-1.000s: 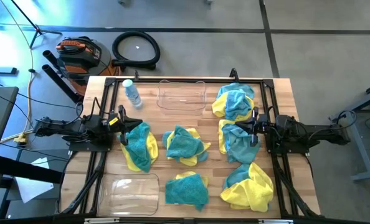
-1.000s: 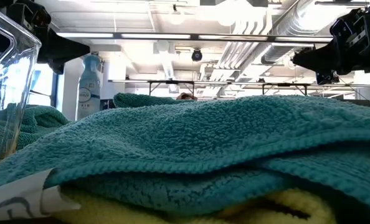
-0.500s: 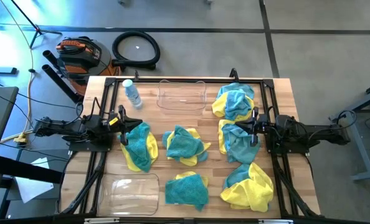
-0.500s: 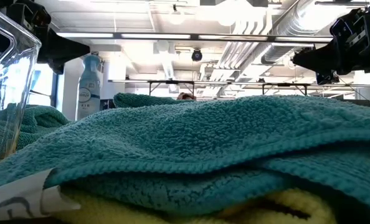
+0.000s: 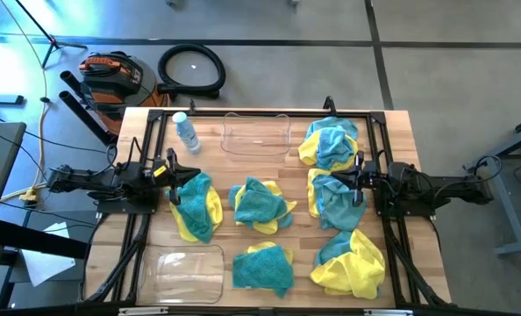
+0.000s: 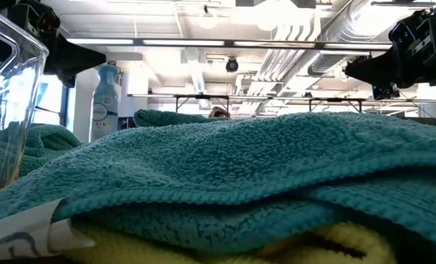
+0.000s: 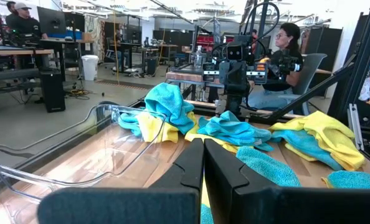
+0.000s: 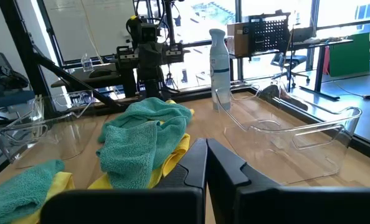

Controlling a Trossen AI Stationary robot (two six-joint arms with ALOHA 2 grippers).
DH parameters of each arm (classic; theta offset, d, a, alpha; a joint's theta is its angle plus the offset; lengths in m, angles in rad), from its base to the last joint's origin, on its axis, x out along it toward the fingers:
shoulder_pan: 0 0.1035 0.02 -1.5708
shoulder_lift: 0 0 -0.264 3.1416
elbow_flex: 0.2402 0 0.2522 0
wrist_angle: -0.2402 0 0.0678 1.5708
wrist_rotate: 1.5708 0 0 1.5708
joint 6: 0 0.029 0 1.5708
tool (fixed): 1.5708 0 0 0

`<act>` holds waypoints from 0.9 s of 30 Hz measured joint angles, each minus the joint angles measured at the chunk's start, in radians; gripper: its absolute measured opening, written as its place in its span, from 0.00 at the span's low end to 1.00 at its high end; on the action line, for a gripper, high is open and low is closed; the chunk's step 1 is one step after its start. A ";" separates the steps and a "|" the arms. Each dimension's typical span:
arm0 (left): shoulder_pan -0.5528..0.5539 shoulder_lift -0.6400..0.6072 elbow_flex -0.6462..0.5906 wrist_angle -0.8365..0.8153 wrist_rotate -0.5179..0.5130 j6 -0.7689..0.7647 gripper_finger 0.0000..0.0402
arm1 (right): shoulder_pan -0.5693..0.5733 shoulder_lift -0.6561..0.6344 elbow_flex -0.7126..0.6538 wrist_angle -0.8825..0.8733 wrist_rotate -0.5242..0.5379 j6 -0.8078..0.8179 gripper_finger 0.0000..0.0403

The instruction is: Sort microfiber towel by color & place in baskets

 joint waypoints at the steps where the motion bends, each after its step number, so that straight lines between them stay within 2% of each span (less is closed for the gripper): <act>1: 0.000 0.000 0.000 0.000 0.000 0.000 0.00 | 0.000 0.000 0.000 0.000 0.000 0.000 0.00; 24: 0.000 0.000 0.000 0.000 0.000 0.000 0.00 | 0.000 0.000 0.000 0.000 0.001 0.000 0.00; 27: 0.000 0.000 0.000 0.000 0.000 0.000 0.00 | -0.001 0.000 0.006 -0.004 0.029 0.000 0.00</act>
